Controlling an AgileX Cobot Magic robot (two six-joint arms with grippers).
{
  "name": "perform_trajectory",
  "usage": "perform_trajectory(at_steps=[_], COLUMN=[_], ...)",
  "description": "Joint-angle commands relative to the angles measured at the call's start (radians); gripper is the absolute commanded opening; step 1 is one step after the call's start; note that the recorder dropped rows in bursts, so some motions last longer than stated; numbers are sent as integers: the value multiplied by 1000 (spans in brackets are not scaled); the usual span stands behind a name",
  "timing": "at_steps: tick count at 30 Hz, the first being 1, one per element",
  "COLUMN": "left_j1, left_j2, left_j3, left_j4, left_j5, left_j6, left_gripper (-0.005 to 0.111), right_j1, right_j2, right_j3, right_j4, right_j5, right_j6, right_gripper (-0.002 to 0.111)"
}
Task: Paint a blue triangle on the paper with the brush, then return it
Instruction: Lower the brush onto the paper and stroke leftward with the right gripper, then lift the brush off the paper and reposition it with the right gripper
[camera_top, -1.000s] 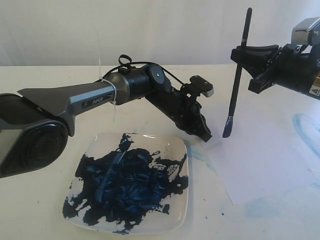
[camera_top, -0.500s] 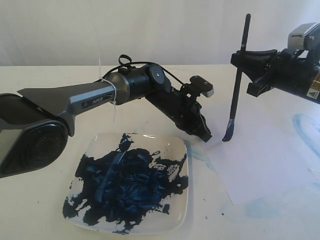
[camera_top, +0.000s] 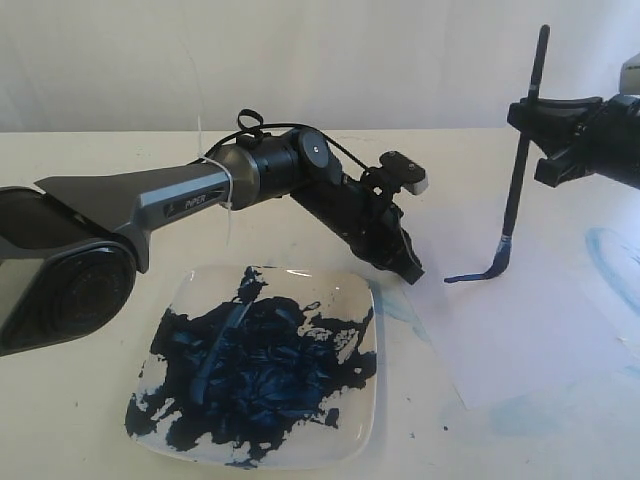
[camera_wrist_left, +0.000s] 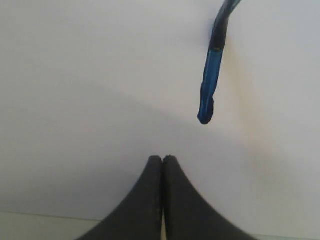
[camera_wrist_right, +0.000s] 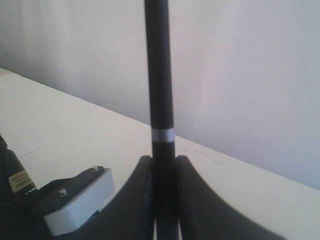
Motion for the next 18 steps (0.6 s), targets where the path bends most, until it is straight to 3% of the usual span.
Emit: perform_trajectory(at_steps=[1, 13, 16, 18], left_j1=[-2, -2, -2, -2], left_j2=[9, 9, 9, 9], left_j3=[5, 5, 5, 5], left_j4=[14, 14, 14, 14], left_j5=[60, 61, 66, 68], left_j6=[-4, -5, -5, -5], left_gripper=[0, 0, 0, 0], right_j1=[-52, -84, -74, -62], right_j2=[-24, -103, -164, -209], right_j3=[3, 3, 3, 3], right_j4=[-7, -11, -6, -6], right_j5=[3, -66, -66, 29], right_j6=[-5, 10, 178, 274], right_gripper=[0, 0, 0, 0])
